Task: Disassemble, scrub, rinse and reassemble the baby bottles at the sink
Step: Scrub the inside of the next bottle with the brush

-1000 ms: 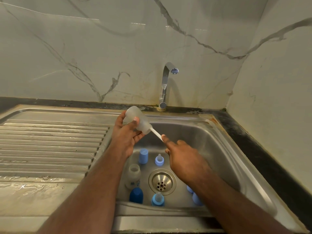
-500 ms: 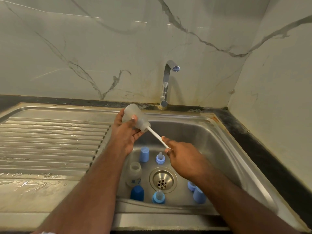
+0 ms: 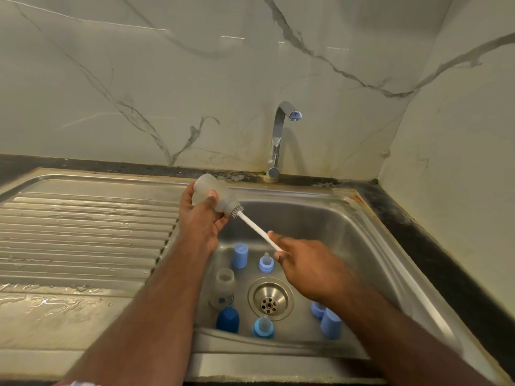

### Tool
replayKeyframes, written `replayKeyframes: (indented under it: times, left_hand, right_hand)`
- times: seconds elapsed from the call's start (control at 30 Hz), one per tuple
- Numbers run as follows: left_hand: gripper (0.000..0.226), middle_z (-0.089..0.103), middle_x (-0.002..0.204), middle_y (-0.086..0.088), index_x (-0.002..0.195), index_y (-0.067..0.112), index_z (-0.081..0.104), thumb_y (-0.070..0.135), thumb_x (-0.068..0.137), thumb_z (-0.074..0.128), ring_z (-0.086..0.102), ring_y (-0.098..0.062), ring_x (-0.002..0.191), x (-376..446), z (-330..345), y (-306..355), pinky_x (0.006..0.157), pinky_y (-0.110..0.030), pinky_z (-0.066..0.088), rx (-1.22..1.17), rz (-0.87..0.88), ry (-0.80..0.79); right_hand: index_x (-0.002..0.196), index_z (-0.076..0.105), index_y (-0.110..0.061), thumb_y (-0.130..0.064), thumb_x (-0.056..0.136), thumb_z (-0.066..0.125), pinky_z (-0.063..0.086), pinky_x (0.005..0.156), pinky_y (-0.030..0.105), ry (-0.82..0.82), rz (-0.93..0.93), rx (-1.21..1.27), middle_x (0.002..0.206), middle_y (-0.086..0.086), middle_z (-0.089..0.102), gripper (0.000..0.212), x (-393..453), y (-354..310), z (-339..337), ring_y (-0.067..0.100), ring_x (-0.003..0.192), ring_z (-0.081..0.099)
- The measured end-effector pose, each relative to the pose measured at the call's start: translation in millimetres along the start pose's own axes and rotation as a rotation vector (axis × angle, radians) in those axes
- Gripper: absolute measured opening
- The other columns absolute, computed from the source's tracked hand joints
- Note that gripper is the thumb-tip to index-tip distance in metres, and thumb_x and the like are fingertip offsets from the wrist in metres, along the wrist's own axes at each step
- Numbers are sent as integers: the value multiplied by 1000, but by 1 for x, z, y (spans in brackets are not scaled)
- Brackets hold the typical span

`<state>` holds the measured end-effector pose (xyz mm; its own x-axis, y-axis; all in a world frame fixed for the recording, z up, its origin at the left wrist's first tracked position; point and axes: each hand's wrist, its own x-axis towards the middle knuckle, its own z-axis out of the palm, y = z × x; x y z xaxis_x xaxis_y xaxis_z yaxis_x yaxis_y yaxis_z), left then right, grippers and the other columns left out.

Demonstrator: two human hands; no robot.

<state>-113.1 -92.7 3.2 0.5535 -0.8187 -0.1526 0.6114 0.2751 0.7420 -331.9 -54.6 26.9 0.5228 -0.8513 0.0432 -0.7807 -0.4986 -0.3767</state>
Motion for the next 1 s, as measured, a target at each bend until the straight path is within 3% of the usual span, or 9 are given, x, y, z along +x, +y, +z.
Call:
replayKeyframes:
  times: [0.13,0.27,0.4,0.47,0.57,0.63,0.73,0.83,1.0]
  left_hand:
    - [49,54,132,-14,145,25,47,5,101,59,65,-39,109,1,-1,2,69,-48,63,-64,-13,42]
    - [46,57,131,-13,143,25,48,8,102,58,67,-38,105,2,0,3,62,-44,64,-63,-18,69]
    - [45,59,131,-13,141,28,49,10,101,60,69,-37,103,2,1,2,60,-41,63,-13,-29,67]
    - [48,55,132,-12,142,29,48,8,101,60,67,-38,106,0,1,0,61,-42,63,-2,-28,62]
    - [50,52,135,-14,144,28,47,5,101,58,64,-40,111,-1,0,1,69,-48,63,-45,-23,57]
    - [47,52,136,-16,144,26,48,4,103,54,64,-39,110,0,0,2,79,-53,61,-94,-37,52]
    - [46,51,136,-17,144,28,47,4,105,49,64,-38,107,3,0,3,80,-54,60,-124,-79,25]
    - [44,54,134,-18,143,29,48,5,106,44,64,-40,108,5,-2,3,76,-54,60,-123,-130,4]
    - [39,54,135,-18,140,12,44,21,103,51,63,-47,107,6,-2,0,95,-59,52,-100,-282,42]
  right_hand:
    - [135,54,-50,-29,102,51,39,41,26,-147,145,556,68,0,59,38,-6,3,-11,9,44,45]
    - [141,49,-48,-33,103,50,35,50,9,4,68,248,84,-14,65,40,0,11,-10,-1,52,48]
    - [150,39,-43,-34,106,43,37,58,16,64,22,25,79,-14,55,45,5,6,0,3,62,49]
    - [148,41,-45,-34,105,44,38,56,18,-17,44,95,75,-13,55,44,6,6,0,4,59,51]
    - [141,49,-48,-31,104,49,38,43,24,-160,110,469,68,-3,56,41,-2,8,-6,8,45,46]
    - [137,54,-47,-28,103,51,37,41,24,-149,139,622,72,2,58,39,-5,12,-10,8,44,43]
    - [136,54,-48,-31,103,53,38,48,14,-38,91,442,76,-13,61,38,1,18,-3,-1,46,49]
    - [143,49,-46,-35,102,52,37,62,7,50,31,247,109,-22,66,42,8,17,3,-18,66,53]
    - [146,40,-49,-41,101,49,51,91,32,117,2,32,125,-11,64,47,9,20,4,8,101,60]
